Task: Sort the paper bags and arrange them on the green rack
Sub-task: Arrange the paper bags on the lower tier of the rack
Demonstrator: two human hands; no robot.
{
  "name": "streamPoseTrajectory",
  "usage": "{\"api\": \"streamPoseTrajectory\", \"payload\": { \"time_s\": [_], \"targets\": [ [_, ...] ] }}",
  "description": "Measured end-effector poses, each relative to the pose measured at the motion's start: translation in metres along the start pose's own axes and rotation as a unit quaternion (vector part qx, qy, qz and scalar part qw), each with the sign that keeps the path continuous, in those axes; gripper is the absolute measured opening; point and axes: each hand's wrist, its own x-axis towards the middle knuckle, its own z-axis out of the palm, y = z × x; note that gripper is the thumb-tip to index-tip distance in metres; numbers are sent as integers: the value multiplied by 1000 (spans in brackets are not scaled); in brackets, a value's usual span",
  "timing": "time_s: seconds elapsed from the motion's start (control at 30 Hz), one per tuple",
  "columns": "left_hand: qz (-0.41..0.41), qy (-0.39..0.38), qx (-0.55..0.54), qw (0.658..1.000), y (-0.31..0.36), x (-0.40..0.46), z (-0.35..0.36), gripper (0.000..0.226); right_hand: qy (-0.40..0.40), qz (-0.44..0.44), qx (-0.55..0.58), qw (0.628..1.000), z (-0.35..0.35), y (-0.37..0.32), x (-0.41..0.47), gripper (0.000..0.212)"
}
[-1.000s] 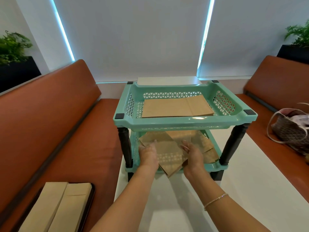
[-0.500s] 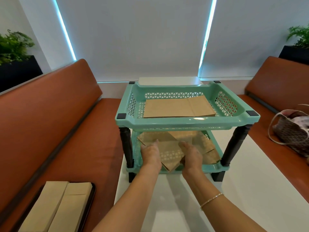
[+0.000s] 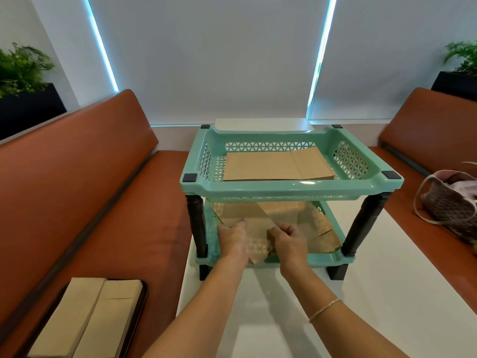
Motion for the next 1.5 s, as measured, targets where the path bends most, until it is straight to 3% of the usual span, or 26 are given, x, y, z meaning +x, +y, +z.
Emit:
{"api": "streamPoseTrajectory", "payload": {
  "time_s": [0.13, 0.3, 0.43, 0.53, 0.63, 0.8, 0.97, 1.13, 1.27, 1.5],
  "targets": [
    [-18, -17, 47, 999, 2, 7, -7, 38, -40, -14, -82, 996, 9, -1, 0, 30],
    [-40, -74, 129, 988, 5, 7, -10, 44, -9, 4, -68, 998, 16, -1, -1, 29],
    [68, -36, 204, 976, 11, 16, -17, 40, -69, 22, -127, 989, 15, -4, 1, 19],
    [139, 1, 239, 961, 10, 29, -22, 49, -74, 21, -243, 967, 11, -8, 17, 27],
    [131, 34, 271, 953, 9, 28, -21, 33, -47, -13, -352, 935, 0, -19, 32, 32],
    [148, 23, 302, 942, 2, 18, -20, 55, -2, -43, -395, 918, -11, -28, 54, 30],
    [144, 25, 312, 939, 4, 17, -20, 55, -31, -42, -373, 926, -5, -22, 61, 59],
    [143, 16, 293, 945, 2, 16, -22, 62, -41, -12, -465, 884, 10, -14, 59, 88],
    [150, 14, 287, 946, 2, 15, -23, 56, -25, -1, -481, 876, 17, -12, 62, 74],
    [143, 15, 302, 942, 2, 16, -23, 62, -78, -14, -316, 945, -4, -20, 72, 13]
  ]
}}
